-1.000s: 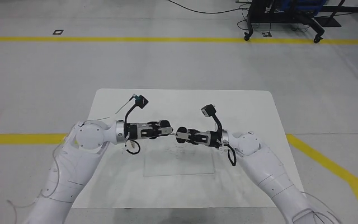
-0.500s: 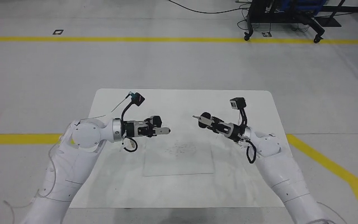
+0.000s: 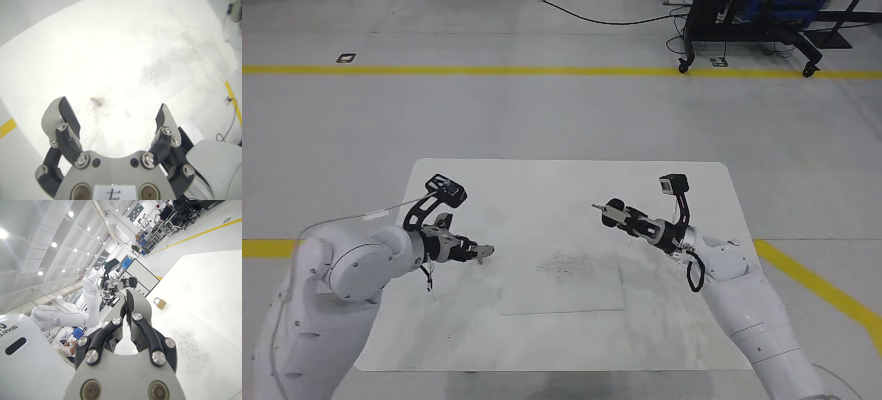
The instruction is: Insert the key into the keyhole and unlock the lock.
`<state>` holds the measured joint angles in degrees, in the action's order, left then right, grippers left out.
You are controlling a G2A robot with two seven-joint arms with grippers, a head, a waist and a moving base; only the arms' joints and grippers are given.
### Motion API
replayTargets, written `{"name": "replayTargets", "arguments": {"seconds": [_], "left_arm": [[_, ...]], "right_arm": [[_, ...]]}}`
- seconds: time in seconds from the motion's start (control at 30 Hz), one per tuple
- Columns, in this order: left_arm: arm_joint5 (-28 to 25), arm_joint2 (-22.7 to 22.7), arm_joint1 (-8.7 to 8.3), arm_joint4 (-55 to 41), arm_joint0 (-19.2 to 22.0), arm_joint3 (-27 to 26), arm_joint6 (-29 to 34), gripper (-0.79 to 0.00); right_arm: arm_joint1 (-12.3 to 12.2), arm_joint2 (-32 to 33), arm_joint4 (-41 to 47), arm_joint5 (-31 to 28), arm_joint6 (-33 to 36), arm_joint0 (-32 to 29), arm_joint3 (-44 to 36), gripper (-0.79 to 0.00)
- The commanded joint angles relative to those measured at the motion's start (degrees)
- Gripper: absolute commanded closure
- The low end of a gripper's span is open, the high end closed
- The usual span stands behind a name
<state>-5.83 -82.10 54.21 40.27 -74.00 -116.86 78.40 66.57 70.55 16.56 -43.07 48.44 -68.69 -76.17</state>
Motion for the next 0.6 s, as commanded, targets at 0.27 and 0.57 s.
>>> {"name": "replayTargets", "arguments": {"seconds": [0.27, 0.57], "left_arm": [[14.4, 12.9, 1.76, 6.8, 3.1, 10.8, -1.2, -0.785], [24.9, 16.9, 3.13, 11.1, 8.4, 16.6, -1.7, -0.730]], "right_arm": [[0.0, 0.0, 0.0, 0.0, 0.0, 0.0, 0.0, 0.000], [0.0, 0.0, 0.0, 0.0, 0.0, 0.0, 0.0, 0.000]]}}
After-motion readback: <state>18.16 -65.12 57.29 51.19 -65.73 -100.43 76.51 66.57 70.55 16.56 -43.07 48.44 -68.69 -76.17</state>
